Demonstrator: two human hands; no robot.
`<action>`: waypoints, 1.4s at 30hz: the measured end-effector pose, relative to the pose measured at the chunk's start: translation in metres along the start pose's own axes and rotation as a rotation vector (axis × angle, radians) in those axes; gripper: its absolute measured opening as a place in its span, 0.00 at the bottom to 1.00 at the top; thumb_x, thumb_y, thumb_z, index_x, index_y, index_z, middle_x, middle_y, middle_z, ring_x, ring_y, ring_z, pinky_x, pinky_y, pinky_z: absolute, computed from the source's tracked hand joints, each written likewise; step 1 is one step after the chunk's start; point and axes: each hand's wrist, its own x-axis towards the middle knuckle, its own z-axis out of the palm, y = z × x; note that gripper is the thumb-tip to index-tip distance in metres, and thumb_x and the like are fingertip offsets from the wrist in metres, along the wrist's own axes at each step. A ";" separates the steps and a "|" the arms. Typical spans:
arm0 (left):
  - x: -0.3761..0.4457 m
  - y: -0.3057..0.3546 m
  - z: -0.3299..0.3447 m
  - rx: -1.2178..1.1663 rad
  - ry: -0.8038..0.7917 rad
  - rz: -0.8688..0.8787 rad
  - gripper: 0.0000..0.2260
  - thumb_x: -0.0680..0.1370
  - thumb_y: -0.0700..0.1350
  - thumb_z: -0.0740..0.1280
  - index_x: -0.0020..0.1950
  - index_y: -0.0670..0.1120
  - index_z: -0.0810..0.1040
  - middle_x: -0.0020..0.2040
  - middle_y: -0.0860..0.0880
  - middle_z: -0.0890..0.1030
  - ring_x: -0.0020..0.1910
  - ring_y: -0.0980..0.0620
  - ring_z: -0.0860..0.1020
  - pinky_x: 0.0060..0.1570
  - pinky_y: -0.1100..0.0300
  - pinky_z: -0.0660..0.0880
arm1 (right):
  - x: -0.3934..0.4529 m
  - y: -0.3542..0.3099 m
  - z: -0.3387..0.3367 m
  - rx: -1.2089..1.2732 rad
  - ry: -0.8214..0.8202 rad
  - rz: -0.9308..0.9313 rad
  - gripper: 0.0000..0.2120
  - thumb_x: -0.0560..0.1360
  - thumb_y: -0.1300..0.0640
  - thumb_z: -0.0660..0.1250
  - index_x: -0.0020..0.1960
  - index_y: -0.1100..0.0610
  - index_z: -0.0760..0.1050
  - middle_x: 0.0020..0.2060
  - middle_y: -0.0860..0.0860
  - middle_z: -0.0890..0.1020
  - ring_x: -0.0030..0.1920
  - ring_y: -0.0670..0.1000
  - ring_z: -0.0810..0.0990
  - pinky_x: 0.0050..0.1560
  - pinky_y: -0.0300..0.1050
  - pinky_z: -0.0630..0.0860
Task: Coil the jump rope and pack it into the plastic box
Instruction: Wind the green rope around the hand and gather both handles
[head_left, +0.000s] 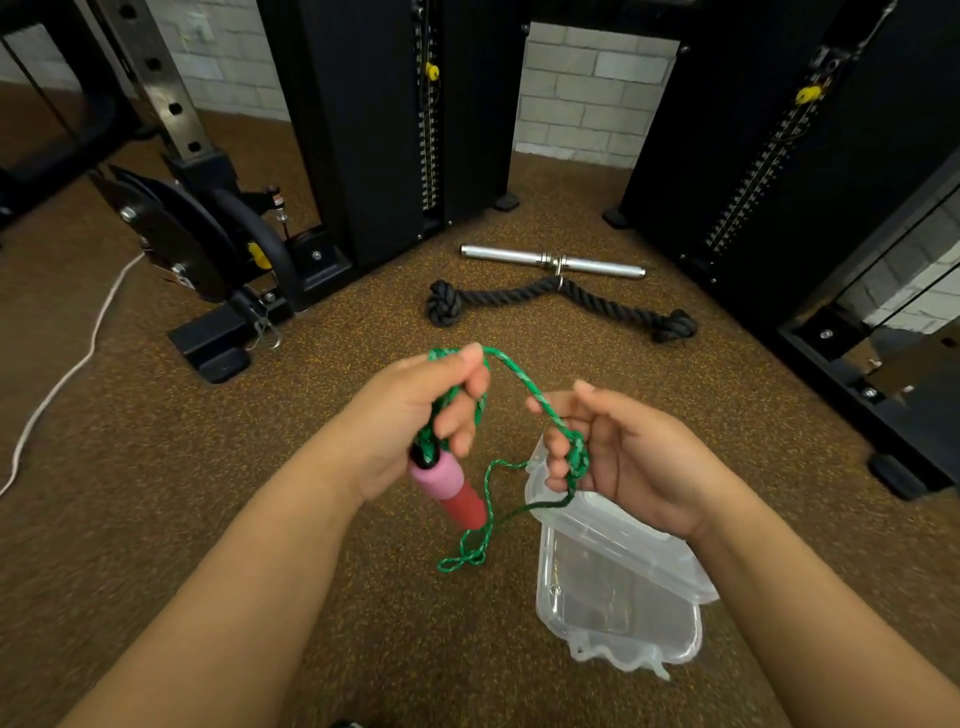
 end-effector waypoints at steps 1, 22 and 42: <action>0.001 0.002 -0.001 -0.066 0.046 0.011 0.13 0.77 0.51 0.61 0.35 0.46 0.72 0.20 0.53 0.66 0.21 0.53 0.68 0.26 0.65 0.70 | -0.002 0.000 -0.002 0.005 -0.055 0.034 0.17 0.76 0.49 0.59 0.54 0.58 0.80 0.35 0.54 0.80 0.34 0.51 0.78 0.40 0.45 0.78; 0.008 0.004 -0.009 -0.390 0.329 0.075 0.15 0.81 0.47 0.59 0.35 0.47 0.71 0.21 0.54 0.64 0.19 0.57 0.64 0.22 0.66 0.67 | 0.010 0.016 -0.010 -0.344 0.216 -0.113 0.06 0.61 0.63 0.76 0.36 0.57 0.82 0.31 0.52 0.82 0.30 0.47 0.78 0.34 0.37 0.76; 0.002 0.003 0.008 -0.083 0.005 -0.013 0.16 0.80 0.45 0.57 0.33 0.45 0.70 0.18 0.53 0.63 0.19 0.54 0.65 0.24 0.64 0.67 | 0.014 0.017 -0.001 -0.301 0.122 -0.340 0.10 0.76 0.51 0.57 0.47 0.51 0.76 0.41 0.54 0.85 0.50 0.53 0.83 0.58 0.45 0.76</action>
